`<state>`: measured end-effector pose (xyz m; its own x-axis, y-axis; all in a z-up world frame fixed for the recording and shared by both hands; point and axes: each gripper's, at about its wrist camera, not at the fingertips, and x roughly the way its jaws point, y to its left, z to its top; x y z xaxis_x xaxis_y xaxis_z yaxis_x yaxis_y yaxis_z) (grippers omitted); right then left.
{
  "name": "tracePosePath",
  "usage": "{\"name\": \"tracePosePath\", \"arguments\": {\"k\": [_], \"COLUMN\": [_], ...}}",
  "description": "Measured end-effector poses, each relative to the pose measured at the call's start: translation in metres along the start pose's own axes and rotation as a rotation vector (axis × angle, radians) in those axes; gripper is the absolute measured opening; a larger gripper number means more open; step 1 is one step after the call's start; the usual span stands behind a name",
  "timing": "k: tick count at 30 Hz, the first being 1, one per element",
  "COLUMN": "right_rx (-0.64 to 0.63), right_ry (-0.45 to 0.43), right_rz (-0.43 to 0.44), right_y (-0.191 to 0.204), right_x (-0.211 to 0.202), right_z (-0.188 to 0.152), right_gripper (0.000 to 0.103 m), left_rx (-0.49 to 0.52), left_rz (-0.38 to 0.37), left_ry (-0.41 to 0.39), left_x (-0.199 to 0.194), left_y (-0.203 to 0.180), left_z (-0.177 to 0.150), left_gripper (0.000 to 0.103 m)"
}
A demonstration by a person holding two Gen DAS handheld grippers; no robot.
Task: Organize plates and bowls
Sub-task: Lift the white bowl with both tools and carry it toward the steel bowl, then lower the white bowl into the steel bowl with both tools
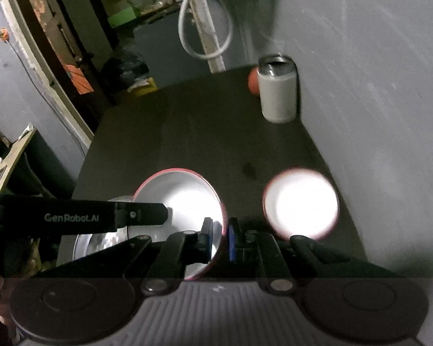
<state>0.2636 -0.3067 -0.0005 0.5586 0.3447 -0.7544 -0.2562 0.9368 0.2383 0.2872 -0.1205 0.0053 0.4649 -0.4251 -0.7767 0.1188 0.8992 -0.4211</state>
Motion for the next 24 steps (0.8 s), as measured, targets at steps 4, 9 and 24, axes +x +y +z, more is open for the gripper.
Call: {"name": "tracePosePath", "arguments": {"k": [4, 9, 24], "right_rx": [0.044, 0.084, 0.124], "right_ry": [0.032, 0.064, 0.077], "right_rz": [-0.018, -0.037, -0.064], "right_y": [0.001, 0.005, 0.005], "right_x": [-0.012, -0.021, -0.016], "right_z": [-0.029, -0.058, -0.077], "right_gripper": [0.012, 0.012, 0.012], "left_rx": [0.027, 0.061, 0.14], "left_rz": [-0.027, -0.037, -0.009], "left_ry": [0.059, 0.125, 0.219], "left_x": [-0.002, -0.002, 0.014], "left_y": [-0.001, -0.002, -0.009], "left_z": [-0.021, -0.041, -0.051], "left_gripper": [0.011, 0.011, 0.011]}}
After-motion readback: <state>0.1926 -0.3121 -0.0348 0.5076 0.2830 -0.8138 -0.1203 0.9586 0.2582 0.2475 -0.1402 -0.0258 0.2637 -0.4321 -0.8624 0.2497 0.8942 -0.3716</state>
